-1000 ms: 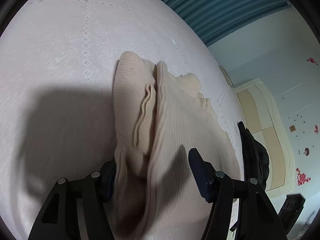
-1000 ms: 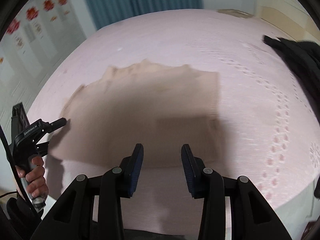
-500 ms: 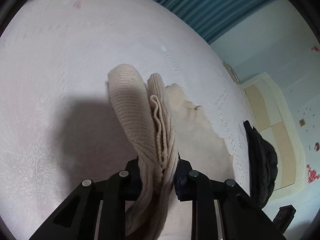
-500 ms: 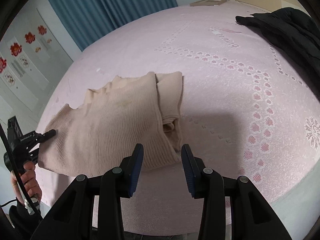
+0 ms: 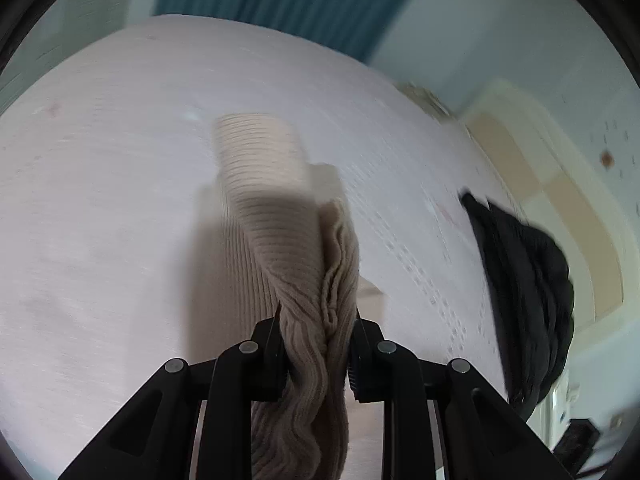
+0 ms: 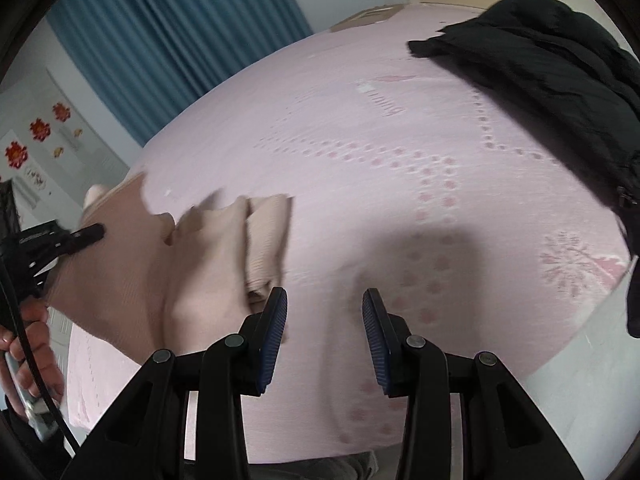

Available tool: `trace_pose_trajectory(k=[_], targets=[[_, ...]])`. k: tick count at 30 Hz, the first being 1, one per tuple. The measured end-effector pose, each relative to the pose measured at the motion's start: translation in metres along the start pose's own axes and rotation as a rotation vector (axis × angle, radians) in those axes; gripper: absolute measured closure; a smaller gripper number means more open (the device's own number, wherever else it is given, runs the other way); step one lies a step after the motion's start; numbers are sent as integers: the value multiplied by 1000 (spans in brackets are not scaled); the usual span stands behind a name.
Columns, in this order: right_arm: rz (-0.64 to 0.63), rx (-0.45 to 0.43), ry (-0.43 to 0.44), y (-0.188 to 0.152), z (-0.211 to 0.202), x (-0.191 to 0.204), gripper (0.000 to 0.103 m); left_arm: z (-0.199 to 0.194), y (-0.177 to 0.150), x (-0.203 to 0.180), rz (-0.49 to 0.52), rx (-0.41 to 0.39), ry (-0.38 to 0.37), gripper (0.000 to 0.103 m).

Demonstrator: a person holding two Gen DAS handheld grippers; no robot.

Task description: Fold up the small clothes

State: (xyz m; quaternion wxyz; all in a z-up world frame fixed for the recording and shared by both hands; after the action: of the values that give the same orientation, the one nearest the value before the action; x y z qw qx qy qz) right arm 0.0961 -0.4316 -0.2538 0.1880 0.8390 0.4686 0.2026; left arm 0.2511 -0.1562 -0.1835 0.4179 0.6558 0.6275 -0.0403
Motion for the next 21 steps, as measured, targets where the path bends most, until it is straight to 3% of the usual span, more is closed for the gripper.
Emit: trace_pose_trajectory(k=[5,7,10,13,17,21], targets=[[-16,7,-37,-3,4,-24,64,82,-67,-17,-70,162,-28,80],[-30,14,-43,-7,6,-28,64,100,-81,-18,-86,182,-49,67],[-47,19,-24,-10,8,-27,64,90,-77,-31,-41,157,-138,46],[-67,25,33,-8,11,-10,64,67,-57,-32,-9,120,-174,46],[-95,6,139,1,5,28,59,32,-37,-7,10,56,-134,44],[-93,-3,290,14,2,77,44,7,-24,33,13,21,-49,43]])
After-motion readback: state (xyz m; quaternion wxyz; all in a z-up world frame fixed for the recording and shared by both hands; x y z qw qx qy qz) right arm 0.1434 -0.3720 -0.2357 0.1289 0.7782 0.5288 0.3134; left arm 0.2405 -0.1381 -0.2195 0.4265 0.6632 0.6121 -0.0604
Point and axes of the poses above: each gripper's, at about its wrist camera, not at the fingertips, and z roughly the way its jaws point, x to its left, y to its top, the point moved 9 cm from there along z, roughly the way its jaws point, and after that the axes turned 15 degrees about -y, right-handed, at the moved point
